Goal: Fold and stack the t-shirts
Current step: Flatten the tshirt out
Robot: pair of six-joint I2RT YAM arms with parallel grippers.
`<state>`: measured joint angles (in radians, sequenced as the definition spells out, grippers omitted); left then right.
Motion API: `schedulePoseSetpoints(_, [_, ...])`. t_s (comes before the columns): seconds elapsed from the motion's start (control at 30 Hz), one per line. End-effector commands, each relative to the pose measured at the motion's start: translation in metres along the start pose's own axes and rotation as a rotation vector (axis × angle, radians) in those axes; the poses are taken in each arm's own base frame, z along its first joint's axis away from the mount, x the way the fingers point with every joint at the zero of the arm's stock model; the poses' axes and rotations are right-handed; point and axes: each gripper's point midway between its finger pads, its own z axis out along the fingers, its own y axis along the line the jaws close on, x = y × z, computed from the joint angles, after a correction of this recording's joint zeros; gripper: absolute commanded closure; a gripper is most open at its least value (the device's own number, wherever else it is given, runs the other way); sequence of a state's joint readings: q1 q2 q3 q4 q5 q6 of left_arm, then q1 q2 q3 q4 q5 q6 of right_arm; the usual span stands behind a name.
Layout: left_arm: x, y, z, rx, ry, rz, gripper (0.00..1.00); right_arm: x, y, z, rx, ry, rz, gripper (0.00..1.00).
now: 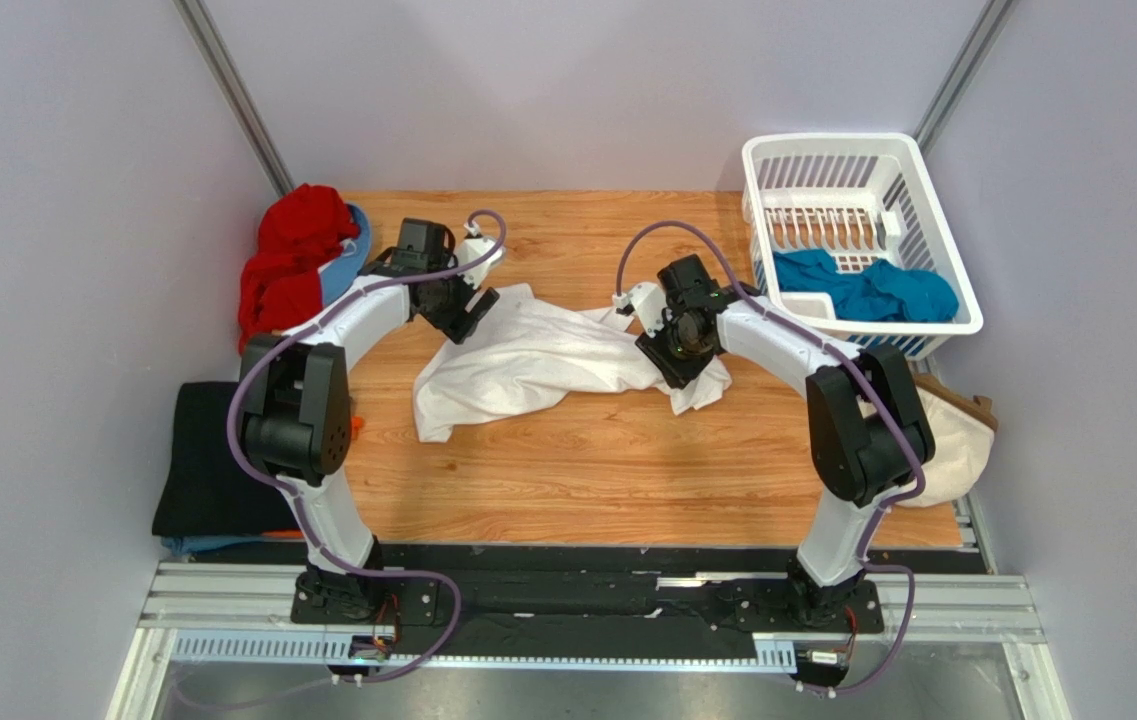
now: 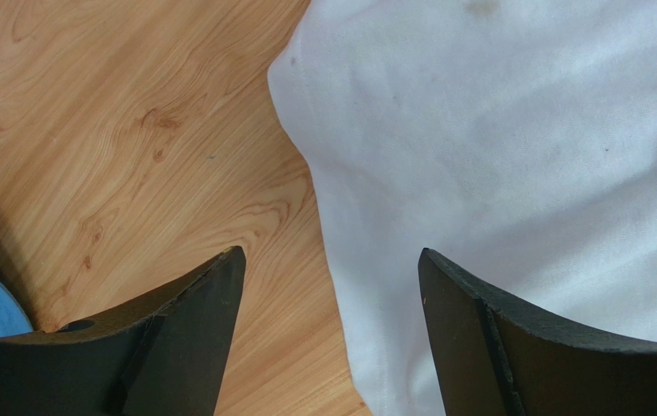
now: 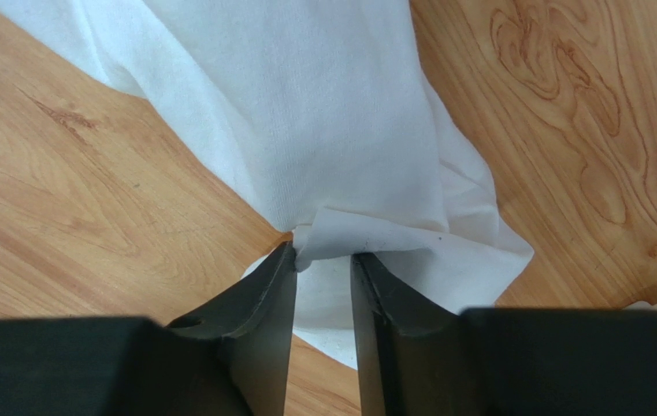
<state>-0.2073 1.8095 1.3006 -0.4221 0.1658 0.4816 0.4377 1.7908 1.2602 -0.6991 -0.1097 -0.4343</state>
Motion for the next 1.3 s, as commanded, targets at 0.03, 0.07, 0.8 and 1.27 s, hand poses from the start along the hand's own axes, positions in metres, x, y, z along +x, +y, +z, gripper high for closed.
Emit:
schedulePoseSetpoints(0.03, [-0.016,0.009,-0.018,-0.049,-0.071,0.03,0.18,-0.006,-0.011,0.002,0.048,-0.029,0.017,0.75])
schedulePoseSetpoints(0.07, [-0.015,0.008,-0.018,-0.048,-0.069,0.028,0.18,-0.006,-0.011,0.002,0.053,-0.031,0.02,0.78])
schedulePoseSetpoints(0.8, [-0.037,0.02,-0.005,-0.04,-0.118,0.118,0.19,-0.018,-0.059,-0.131,0.399,-0.139,0.014,1.0])
schedulePoseSetpoints(1.27, [-0.083,0.022,0.06,0.172,-0.151,0.187,0.22,-0.01,-0.055,-0.152,0.417,-0.156,0.043,1.0])
